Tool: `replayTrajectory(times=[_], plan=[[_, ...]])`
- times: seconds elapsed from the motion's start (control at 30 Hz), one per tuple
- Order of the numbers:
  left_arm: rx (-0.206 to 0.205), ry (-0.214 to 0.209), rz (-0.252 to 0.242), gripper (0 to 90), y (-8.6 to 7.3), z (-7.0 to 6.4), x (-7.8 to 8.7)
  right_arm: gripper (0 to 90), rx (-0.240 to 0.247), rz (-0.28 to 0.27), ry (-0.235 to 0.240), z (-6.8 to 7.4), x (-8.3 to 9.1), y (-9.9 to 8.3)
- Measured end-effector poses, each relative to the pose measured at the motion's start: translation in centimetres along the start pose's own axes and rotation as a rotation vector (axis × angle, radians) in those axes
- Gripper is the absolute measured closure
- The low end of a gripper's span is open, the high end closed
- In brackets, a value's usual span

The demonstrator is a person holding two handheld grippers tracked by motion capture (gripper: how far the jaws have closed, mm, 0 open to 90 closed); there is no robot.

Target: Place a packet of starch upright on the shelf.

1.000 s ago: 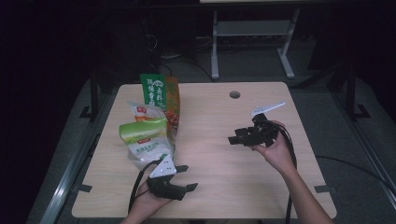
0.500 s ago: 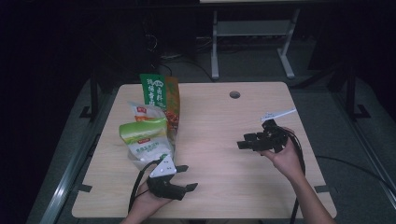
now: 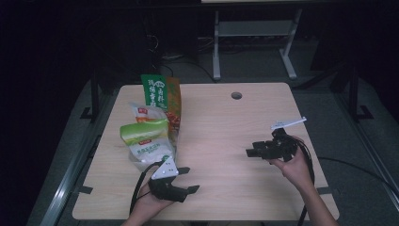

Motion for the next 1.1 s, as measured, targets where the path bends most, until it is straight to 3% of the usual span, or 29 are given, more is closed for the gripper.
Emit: replayTrajectory(times=[0.4,1.1], plan=[[0.004,0.0,0.005,29.3,-0.1,0.0,0.0,41.4,-0.04,-0.001,-0.007,-1.0,0.6,-2.6],[-0.001,-0.007,0.013,29.1,-0.2,0.0,-0.2,40.5,-0.091,-0.023,-0.016,-0.8,2.0,-6.5]])
Point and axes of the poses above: each handheld gripper's, and its own axes: x roughly backward along the jaws, y roughly out of its top, z roughly to its left, the point moved 3 cm from there along -x, roughly forward along the jaws, and after that the axes turned 12 degrees about -y, right-handed, at the moved point
